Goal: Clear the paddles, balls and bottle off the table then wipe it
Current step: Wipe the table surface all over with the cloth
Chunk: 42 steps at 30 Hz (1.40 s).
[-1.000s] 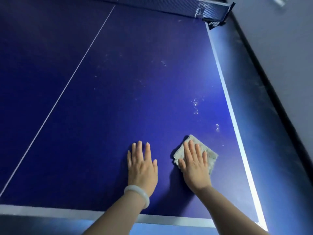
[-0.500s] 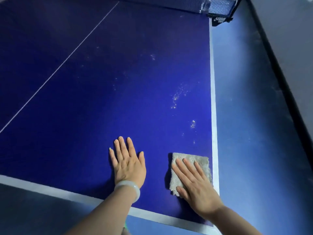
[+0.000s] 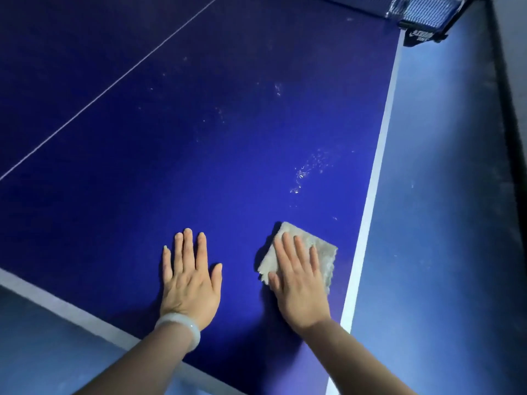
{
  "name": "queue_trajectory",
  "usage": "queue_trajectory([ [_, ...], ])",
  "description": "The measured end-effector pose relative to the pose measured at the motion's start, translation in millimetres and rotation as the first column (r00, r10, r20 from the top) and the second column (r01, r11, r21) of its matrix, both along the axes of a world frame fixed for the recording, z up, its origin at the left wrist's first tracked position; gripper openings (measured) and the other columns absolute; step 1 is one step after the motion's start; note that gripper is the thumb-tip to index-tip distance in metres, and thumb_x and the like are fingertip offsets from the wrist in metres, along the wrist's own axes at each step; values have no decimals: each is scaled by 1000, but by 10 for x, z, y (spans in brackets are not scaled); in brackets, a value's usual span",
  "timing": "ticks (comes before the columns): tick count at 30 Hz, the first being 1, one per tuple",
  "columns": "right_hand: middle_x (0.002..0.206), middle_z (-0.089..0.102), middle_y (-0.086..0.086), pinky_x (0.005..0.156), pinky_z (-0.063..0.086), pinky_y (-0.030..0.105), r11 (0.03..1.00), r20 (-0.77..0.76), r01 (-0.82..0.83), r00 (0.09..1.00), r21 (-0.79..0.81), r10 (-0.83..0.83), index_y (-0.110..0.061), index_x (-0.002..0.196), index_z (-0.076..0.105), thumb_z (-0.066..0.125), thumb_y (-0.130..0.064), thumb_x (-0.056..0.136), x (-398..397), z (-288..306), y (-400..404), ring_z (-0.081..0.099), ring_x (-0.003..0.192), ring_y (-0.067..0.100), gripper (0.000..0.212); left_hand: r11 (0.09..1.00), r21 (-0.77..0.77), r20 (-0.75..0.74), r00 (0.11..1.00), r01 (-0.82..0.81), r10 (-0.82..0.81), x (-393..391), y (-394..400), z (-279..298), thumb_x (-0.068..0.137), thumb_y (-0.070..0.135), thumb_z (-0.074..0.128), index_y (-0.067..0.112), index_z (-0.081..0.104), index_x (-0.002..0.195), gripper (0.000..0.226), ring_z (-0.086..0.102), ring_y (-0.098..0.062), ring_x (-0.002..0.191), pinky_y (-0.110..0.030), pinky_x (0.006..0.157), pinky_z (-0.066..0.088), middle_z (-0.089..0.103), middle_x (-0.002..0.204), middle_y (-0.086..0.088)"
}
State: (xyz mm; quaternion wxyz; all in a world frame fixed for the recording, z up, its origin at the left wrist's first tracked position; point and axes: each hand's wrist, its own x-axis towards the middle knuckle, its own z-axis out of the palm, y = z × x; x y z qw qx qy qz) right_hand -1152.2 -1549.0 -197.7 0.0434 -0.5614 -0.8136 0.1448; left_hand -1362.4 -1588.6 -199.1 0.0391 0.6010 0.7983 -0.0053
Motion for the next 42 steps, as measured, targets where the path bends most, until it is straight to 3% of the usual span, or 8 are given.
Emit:
queue_trajectory([
  [6, 164, 9, -5, 122, 4, 44, 905, 101, -424, 902, 20, 420, -22, 157, 17, 34, -40, 101, 351, -38, 285, 9, 151, 21, 61, 1000, 17, 17, 1000, 11, -11, -18, -7, -14, 95, 45, 23, 6, 32, 151, 69, 19, -32, 148, -54, 119, 16, 25, 158, -19],
  [14, 164, 5, -1, 122, -5, 43, 1000, 90, 11, 996, -14, -10, -19, 157, 12, 34, -34, 104, 576, 29, 1206, -1, 152, 22, 59, 1000, 4, 8, 1000, -22, 21, 10, 5, -16, 95, 44, 23, 5, 34, 149, 67, 23, -34, 147, -54, 118, 22, 28, 157, -18],
  [17, 163, 10, -1, 122, 1, 45, 979, 98, -206, 974, 15, 203, -18, 156, 18, 26, -39, 98, 430, 27, 845, 5, 152, 24, 62, 988, 9, 39, 988, -153, 152, 220, 27, 55, 98, 39, 26, 3, 38, 147, 62, 25, -36, 146, -55, 117, 26, 30, 155, -20],
  [23, 164, 10, -6, 119, 8, 44, 699, 171, -715, 685, -25, 708, -23, 156, 21, 36, -43, 98, 1054, -20, 1042, 12, 151, 20, 63, 893, 14, 193, 878, -449, 439, 1345, 315, 156, 96, 46, 11, 0, 33, 148, 73, 20, -41, 146, -53, 119, 20, 23, 156, -27],
  [27, 162, -1, -11, 122, -4, 39, 811, 212, -586, 792, 1, 572, -27, 156, 10, 30, -38, 102, 1355, 25, 1961, 4, 152, 18, 58, 718, -80, 188, 697, -691, 692, 1813, 724, 83, 90, 54, -10, -1, 0, 153, 84, -9, -36, 149, -52, 121, -2, -7, 161, -22],
  [32, 164, 5, -4, 123, -1, 45, 919, 143, -395, 910, 6, 390, -21, 157, 14, 33, -35, 102, 1310, 37, 1978, 0, 152, 21, 60, 667, -50, 57, 665, -743, 745, 1882, 821, -11, 99, 50, 6, -4, 4, 152, 76, 0, -38, 149, -55, 121, 1, 3, 160, -25],
  [39, 163, 14, -8, 120, 6, 45, 534, 136, -844, 525, -43, 840, -25, 154, 26, 25, -47, 103, 1614, 25, 1956, 12, 151, 20, 56, 645, -61, 31, 644, -762, 764, 1870, 836, -52, 100, 49, 8, -2, 4, 153, 73, 0, -36, 150, -54, 121, 2, 3, 161, -23],
  [42, 164, 7, -8, 121, -3, 40, 738, 234, -673, 711, -47, 663, -27, 157, 12, 27, -41, 103, 1584, 21, 2438, 2, 152, 18, 58, 645, -51, 19, 645, -763, 764, 1869, 836, -59, 98, 52, 5, -1, 5, 153, 76, 1, -36, 150, -53, 121, 2, 5, 161, -23],
])
